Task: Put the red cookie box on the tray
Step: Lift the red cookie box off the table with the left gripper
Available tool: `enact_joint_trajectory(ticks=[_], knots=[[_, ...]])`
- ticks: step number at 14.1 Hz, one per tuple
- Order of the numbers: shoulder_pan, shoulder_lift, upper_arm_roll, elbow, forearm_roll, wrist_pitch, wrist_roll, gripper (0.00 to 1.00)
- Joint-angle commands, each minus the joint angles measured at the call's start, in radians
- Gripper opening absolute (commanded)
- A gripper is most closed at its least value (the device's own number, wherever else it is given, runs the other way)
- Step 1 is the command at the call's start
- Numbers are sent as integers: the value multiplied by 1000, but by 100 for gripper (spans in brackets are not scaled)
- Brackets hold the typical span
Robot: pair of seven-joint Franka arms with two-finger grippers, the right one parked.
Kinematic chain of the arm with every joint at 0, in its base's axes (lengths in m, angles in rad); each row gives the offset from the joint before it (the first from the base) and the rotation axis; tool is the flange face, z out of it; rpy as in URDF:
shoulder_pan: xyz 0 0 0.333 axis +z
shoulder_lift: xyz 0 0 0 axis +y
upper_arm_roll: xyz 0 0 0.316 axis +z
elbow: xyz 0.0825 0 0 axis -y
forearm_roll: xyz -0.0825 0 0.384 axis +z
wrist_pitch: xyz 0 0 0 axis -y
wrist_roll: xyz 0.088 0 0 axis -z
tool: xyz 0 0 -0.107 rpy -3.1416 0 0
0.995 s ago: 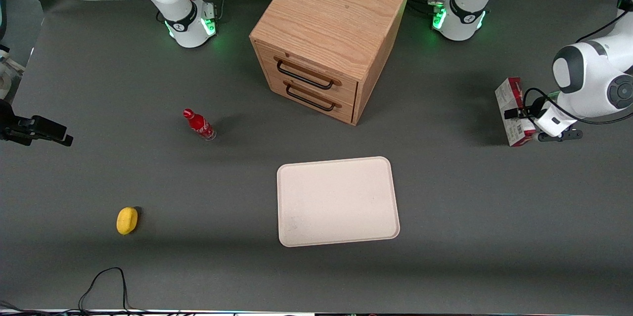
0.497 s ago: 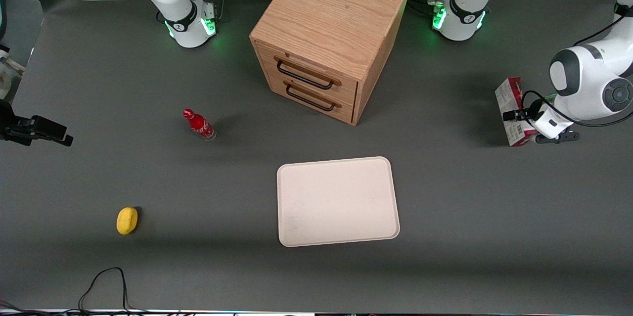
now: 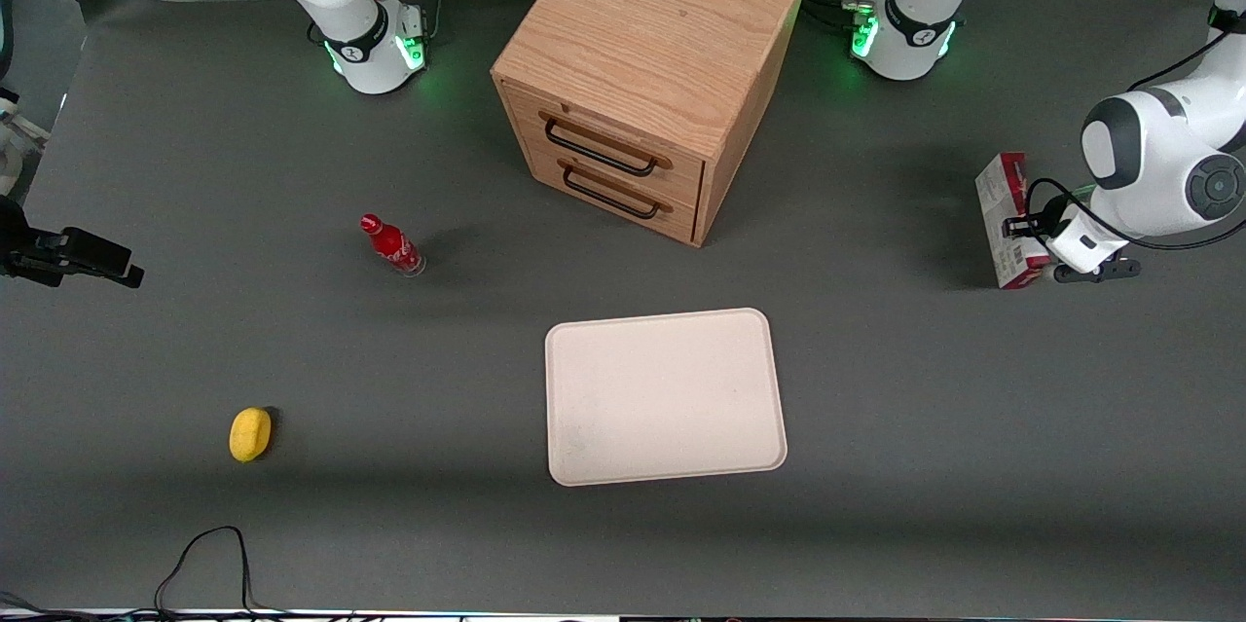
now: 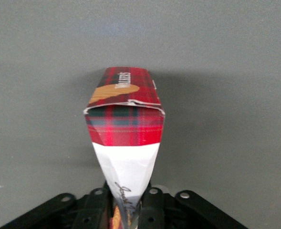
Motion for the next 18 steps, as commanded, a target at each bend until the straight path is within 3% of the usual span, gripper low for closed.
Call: enact_joint_trajectory(ticks=[1, 8, 13, 18], knots=[[-2, -4, -1, -9, 14, 13, -18, 0], [-11, -48, -4, 15, 14, -42, -23, 0], [-97, -123, -27, 200, 58, -372, -139, 0], [-109, -134, -63, 548, 57, -746, -148, 0]])
